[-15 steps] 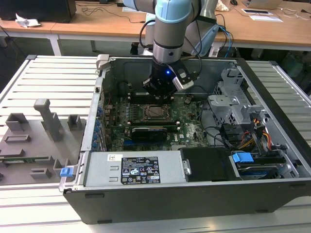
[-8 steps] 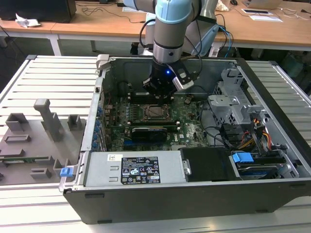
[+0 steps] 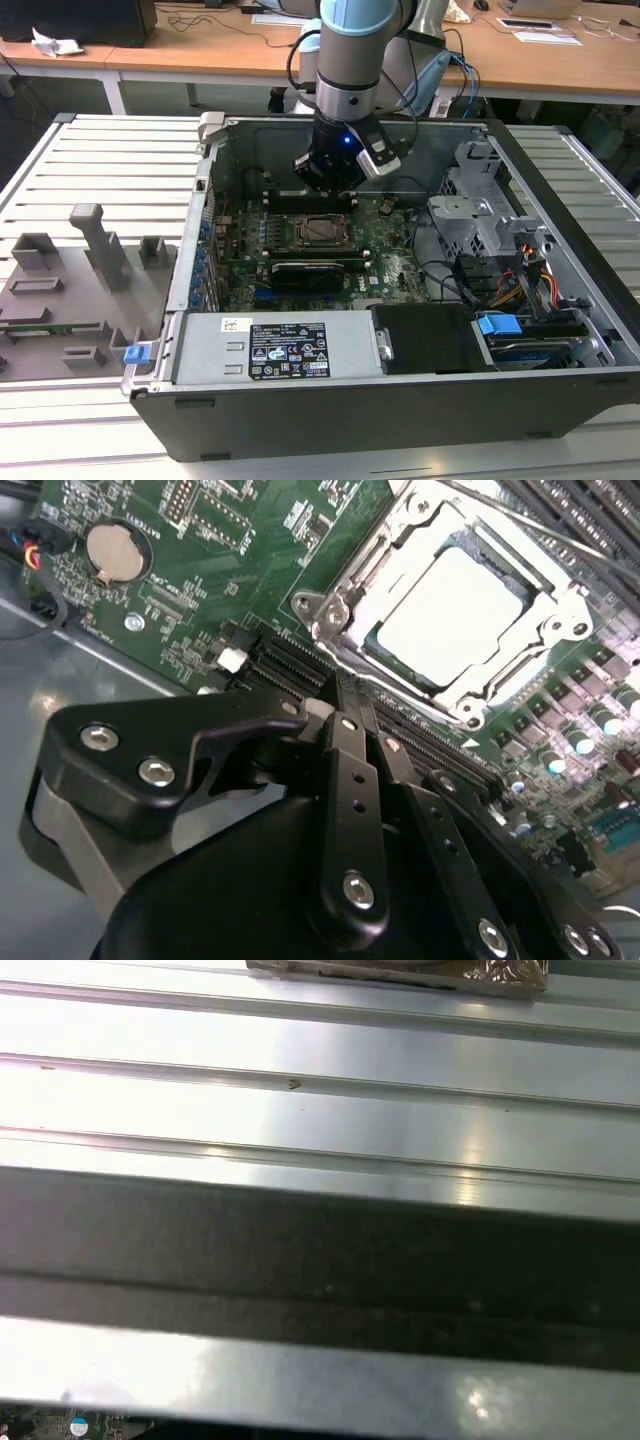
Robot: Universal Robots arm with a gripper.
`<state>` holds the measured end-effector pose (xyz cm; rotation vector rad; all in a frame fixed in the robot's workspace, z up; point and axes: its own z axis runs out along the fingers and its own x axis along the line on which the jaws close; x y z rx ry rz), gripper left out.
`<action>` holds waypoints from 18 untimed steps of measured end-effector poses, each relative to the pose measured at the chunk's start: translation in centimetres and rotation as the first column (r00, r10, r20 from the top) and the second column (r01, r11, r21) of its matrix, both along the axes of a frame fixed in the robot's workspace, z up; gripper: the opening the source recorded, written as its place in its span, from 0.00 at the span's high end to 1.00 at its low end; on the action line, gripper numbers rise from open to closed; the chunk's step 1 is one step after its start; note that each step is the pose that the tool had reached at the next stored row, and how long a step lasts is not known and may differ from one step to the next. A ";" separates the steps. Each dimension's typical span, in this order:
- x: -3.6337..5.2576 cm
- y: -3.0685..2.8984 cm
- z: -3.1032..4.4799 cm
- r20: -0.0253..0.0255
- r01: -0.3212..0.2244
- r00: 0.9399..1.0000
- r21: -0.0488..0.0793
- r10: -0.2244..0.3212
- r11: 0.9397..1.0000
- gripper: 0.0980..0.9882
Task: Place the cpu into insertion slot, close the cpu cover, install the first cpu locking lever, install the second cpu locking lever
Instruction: 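Install the first cpu locking lever, then install the second cpu locking lever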
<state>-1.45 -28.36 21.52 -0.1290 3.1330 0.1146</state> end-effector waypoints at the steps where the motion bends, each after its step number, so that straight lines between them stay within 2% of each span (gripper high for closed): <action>1: 0.00 -0.07 0.00 0.000 0.000 1.000 0.000 0.000 1.000 0.99; 18: 0.00 -0.94 0.00 0.000 0.000 1.000 0.000 0.000 1.000 0.99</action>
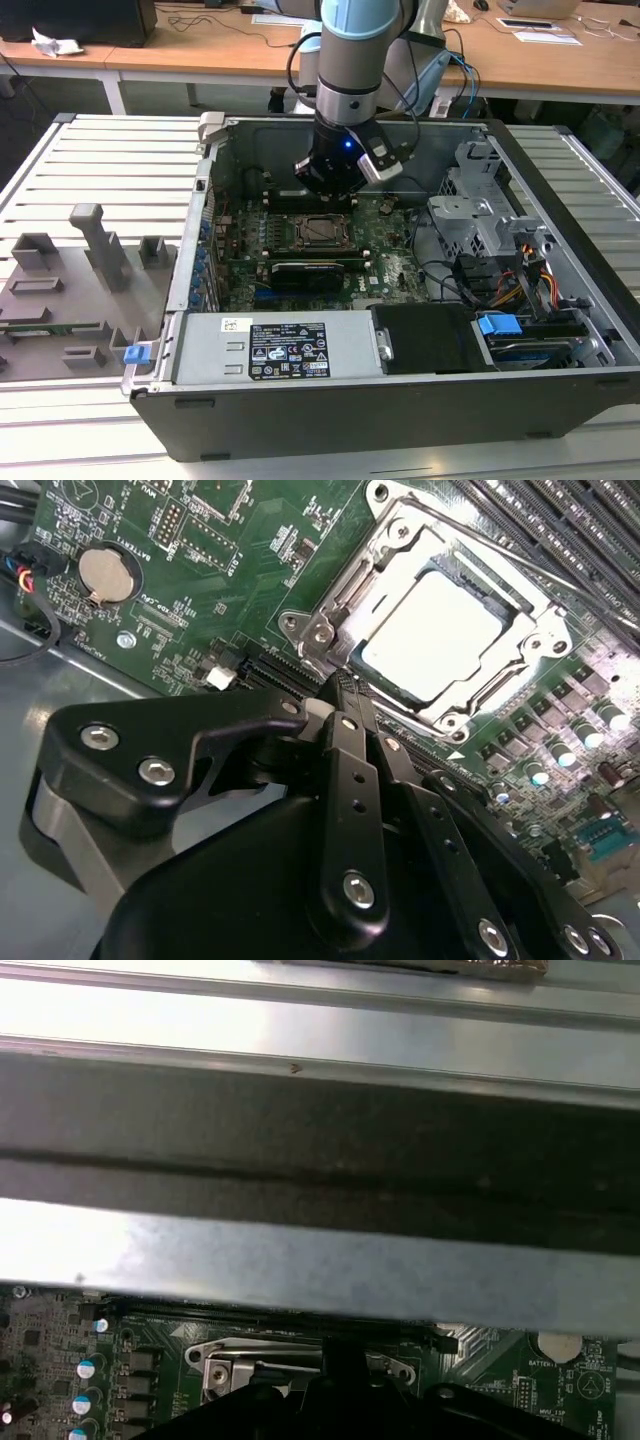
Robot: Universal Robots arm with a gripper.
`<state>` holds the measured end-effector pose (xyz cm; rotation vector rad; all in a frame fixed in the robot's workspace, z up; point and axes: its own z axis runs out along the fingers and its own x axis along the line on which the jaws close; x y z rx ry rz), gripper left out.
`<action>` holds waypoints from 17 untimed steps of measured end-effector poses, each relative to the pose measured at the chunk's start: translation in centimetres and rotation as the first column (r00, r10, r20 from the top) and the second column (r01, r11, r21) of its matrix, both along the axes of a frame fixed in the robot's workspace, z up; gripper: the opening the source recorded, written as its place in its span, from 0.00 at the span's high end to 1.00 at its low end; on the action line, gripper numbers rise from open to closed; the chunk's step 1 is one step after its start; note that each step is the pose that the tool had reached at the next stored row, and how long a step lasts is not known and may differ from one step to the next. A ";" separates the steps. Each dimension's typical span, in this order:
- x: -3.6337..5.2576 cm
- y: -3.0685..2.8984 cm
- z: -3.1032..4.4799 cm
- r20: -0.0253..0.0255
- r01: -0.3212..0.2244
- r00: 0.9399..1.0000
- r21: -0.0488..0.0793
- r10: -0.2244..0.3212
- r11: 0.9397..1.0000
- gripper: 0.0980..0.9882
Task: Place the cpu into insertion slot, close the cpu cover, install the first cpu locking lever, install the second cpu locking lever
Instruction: 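Install the second cpu locking lever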
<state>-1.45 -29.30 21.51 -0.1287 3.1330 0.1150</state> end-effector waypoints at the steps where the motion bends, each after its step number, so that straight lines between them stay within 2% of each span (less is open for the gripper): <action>1: 0.00 -0.09 0.00 0.000 0.000 1.000 0.000 0.000 1.000 0.99; 7: 0.00 -0.76 -0.01 0.000 0.000 1.000 0.000 0.000 1.000 0.99; 9: 0.00 -0.80 0.24 0.000 0.000 1.000 0.000 0.000 1.000 0.99; 11: 0.00 -0.80 0.96 0.000 0.000 1.000 0.000 0.000 1.000 0.99; 12: 0.00 -0.80 1.81 0.000 0.000 1.000 0.000 0.000 1.000 0.99; 15: 0.00 -0.81 2.84 0.000 0.000 1.000 0.000 0.000 1.000 0.99; 17: 0.01 -0.86 2.99 0.000 0.000 1.000 0.000 0.000 1.000 0.99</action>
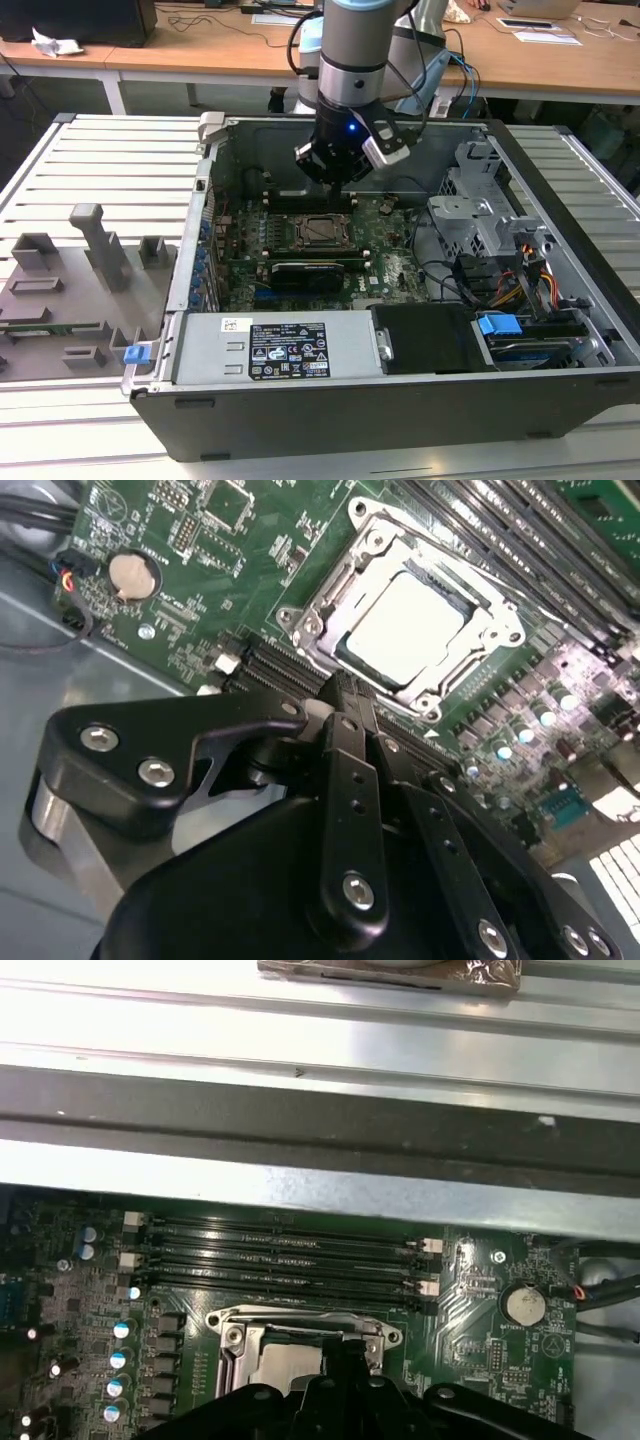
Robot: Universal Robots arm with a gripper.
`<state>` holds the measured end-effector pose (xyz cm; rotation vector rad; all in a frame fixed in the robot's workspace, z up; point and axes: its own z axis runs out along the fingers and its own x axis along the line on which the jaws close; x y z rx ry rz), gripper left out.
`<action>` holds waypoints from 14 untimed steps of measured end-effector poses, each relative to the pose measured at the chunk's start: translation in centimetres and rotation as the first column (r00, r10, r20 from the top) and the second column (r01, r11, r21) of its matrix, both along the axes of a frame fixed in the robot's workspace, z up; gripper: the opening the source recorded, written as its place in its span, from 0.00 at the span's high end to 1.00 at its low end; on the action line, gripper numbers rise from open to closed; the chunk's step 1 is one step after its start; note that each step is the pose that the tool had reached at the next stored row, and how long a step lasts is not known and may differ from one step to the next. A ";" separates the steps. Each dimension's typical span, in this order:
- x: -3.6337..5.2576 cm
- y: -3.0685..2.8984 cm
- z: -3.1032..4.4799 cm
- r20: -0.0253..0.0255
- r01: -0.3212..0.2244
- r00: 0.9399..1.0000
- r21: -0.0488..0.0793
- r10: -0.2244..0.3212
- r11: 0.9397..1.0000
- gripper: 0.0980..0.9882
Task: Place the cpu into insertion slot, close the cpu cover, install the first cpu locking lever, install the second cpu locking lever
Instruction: 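Install the second cpu locking lever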
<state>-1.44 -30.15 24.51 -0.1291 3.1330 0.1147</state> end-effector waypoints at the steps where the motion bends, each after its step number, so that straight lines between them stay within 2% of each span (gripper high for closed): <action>1: 0.00 -0.08 0.00 0.000 0.000 1.000 0.000 0.000 1.000 0.99; 3: -0.01 -0.36 0.01 0.000 0.000 1.000 0.000 0.000 1.000 0.99; 8: -0.02 -1.73 -0.01 0.000 0.000 1.000 0.000 0.000 1.000 0.99; 9: -0.01 -2.02 -0.02 -0.001 0.000 1.000 0.000 0.000 1.000 0.99; 11: -0.02 -2.59 -0.07 -0.008 0.000 1.000 0.000 0.000 1.000 0.99; 13: -0.02 -3.17 -0.14 -0.010 0.000 1.000 0.000 0.000 1.000 0.99; 14: -0.02 -3.72 -0.19 -0.010 0.000 1.000 0.001 0.000 1.000 0.99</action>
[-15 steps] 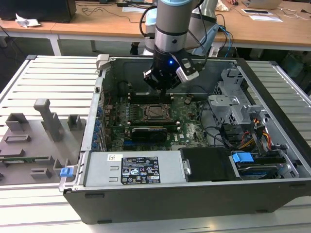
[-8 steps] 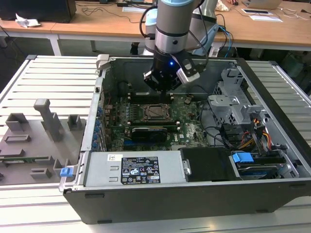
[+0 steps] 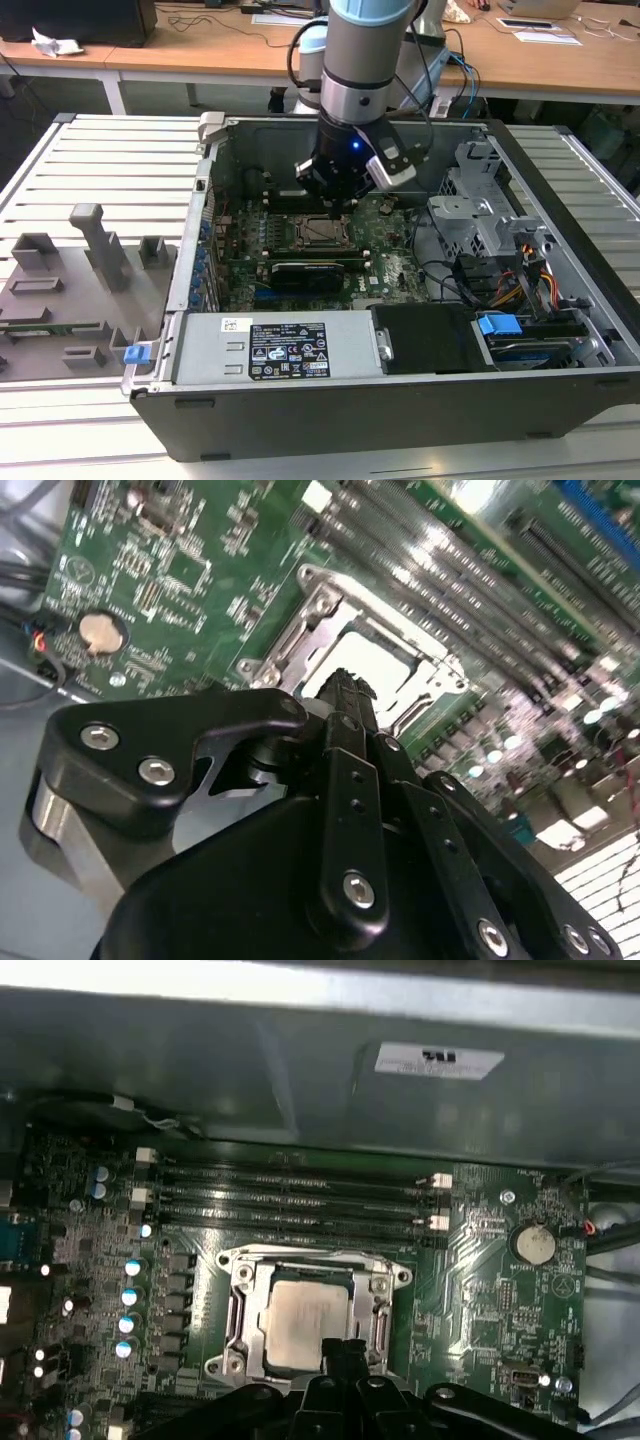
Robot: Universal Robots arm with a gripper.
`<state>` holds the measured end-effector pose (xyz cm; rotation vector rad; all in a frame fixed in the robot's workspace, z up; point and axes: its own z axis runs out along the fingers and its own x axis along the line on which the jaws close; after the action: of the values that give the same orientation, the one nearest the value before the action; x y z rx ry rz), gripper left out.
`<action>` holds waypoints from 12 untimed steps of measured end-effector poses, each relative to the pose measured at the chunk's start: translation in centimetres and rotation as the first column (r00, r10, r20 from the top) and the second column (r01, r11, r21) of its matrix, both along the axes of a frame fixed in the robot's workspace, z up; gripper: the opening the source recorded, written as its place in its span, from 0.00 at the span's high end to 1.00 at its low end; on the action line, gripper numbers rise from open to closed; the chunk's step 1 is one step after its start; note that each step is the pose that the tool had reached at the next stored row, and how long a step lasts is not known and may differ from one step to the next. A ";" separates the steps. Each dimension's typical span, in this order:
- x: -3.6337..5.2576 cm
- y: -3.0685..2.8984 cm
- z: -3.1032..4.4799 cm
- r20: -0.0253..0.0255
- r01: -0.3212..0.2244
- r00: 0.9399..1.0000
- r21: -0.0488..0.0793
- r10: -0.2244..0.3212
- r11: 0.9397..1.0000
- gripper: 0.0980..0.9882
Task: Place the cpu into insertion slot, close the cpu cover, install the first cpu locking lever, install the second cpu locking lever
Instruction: 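Install the second cpu locking lever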
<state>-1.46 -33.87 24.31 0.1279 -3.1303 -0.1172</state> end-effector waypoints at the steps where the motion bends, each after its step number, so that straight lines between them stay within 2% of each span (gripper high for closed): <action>1: 0.00 -0.30 -0.04 0.000 0.000 1.000 0.001 0.000 1.000 0.99; 4: 0.00 -1.17 -0.21 0.000 0.000 1.000 0.005 0.000 1.000 0.99; 7: -0.01 -1.55 -0.54 0.000 0.000 1.000 0.007 0.000 1.000 0.99; 12: -0.33 -2.84 -0.68 0.000 0.000 1.000 0.007 0.000 1.000 0.99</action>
<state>-1.79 -36.72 23.63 0.1283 -3.1302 -0.1285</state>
